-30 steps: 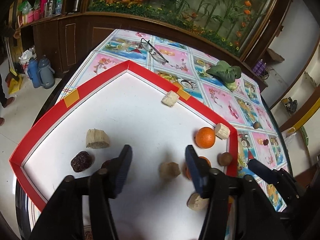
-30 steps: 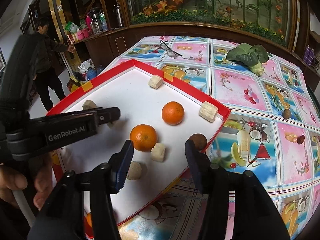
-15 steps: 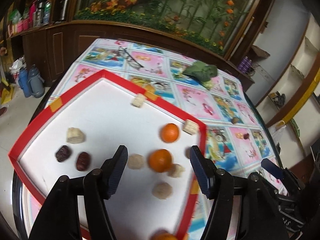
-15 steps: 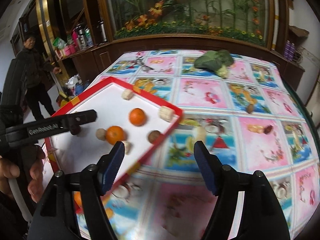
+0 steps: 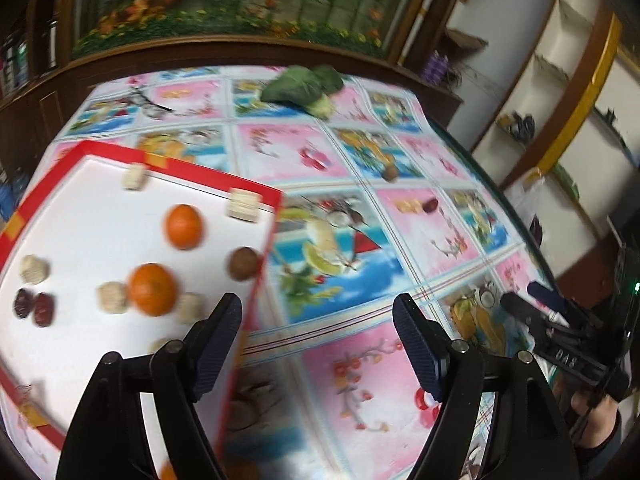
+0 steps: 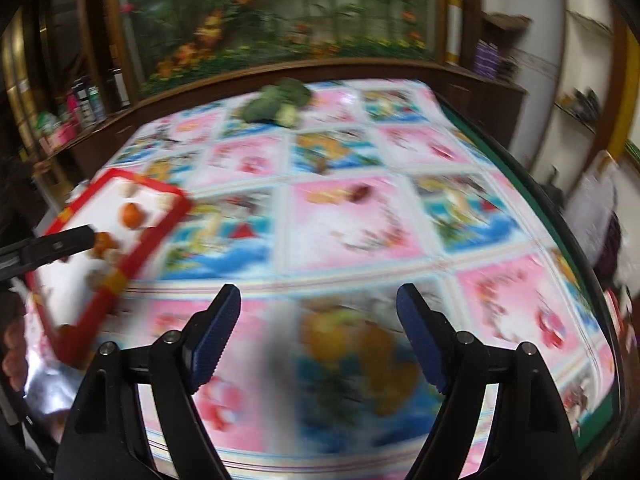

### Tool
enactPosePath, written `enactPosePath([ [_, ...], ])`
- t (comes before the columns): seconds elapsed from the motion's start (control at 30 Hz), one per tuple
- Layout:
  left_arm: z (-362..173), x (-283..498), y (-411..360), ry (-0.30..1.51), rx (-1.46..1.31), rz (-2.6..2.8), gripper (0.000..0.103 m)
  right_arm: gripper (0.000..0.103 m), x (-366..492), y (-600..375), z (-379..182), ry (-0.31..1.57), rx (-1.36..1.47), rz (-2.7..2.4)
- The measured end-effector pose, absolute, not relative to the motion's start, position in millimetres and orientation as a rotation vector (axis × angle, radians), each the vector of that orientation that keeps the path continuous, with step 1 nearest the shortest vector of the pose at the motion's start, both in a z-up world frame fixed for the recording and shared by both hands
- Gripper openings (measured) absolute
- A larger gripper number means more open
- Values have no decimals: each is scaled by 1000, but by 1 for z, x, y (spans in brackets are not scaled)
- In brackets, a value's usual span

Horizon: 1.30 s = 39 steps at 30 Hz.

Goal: Organize fruits
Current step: 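Grasp a red date with the right tool while the left tool grasps a brown round ball, then carry the red date with the right tool while the left tool carries the brown ball over the tray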

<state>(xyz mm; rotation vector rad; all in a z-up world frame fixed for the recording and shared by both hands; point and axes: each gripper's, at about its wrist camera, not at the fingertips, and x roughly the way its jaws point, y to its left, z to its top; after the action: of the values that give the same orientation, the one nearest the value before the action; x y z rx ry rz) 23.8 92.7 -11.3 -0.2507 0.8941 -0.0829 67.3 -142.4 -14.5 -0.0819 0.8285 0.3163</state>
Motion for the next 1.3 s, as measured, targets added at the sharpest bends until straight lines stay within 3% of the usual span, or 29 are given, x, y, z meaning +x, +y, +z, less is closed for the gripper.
enactPosePath([
  [0.33,-27,79,55,946,-201,-42,78,77,145,-137,-39,870,-33,315],
  [0.4,-26,87,53,938,-206,-38,78,68,170,-127,-43,885,-28,303],
  [0.57,-26,110,52,921,-207,3,78,60,213,-109,-56,921,-50,269],
  [0.63,-26,120,46,914,-194,14,78,51,222,-103,-62,926,-91,248],
  [0.7,-27,133,34,908,-167,11,78,21,223,-102,-62,917,-127,245],
  [0.97,-44,194,-19,878,-75,14,77,21,214,-171,-61,894,18,209],
  [1.0,-47,201,-24,871,-61,24,73,21,213,-177,-60,886,39,207],
  [1.07,-53,213,-30,883,-25,49,52,21,214,-184,-57,871,68,213],
  [1.1,-56,216,-31,887,-8,59,40,21,214,-186,-56,863,83,222],
  [1.13,-56,217,-33,865,9,62,21,21,214,-187,-55,857,92,228],
  [1.3,-56,206,-27,867,-29,32,20,21,216,-189,-57,856,105,252],
])
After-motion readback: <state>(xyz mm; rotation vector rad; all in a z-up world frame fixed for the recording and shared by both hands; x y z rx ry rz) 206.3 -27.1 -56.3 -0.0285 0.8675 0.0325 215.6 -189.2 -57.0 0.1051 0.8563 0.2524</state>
